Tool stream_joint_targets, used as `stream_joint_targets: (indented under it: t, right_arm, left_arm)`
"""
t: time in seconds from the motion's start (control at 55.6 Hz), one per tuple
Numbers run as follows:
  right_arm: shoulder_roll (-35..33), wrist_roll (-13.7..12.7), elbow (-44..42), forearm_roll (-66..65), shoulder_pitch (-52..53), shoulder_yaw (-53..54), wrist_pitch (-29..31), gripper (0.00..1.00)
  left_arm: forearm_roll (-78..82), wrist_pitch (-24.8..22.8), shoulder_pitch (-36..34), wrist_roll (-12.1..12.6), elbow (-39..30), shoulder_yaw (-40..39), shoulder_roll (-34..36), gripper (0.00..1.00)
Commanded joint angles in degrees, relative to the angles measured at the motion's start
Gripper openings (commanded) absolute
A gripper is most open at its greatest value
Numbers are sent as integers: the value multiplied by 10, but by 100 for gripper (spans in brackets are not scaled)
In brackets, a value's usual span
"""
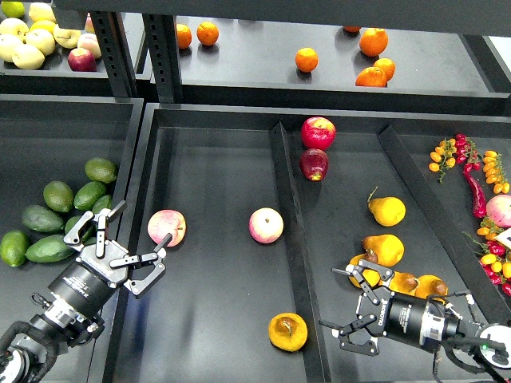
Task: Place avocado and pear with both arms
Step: 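Move the right gripper down to the yellow-orange pear in the middle bin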
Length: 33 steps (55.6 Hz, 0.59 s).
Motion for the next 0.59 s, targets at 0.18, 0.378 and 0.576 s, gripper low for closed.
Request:
stream_joint_targets:
  t: [0.18, 0.378, 0.576]
  right_arm:
    - [71, 0, -83, -24, 17, -36, 0, 99]
    - [108, 0, -117, -24, 30, -36, -1, 99]
    - [134, 0, -134, -34, 30, -36, -7, 99]
  left_arm:
    - [0, 0, 2, 0, -2, 0, 0, 99]
    - [1, 0, 4, 0, -1, 2, 0, 99]
    - [3, 0, 5, 0, -1, 3, 0, 99]
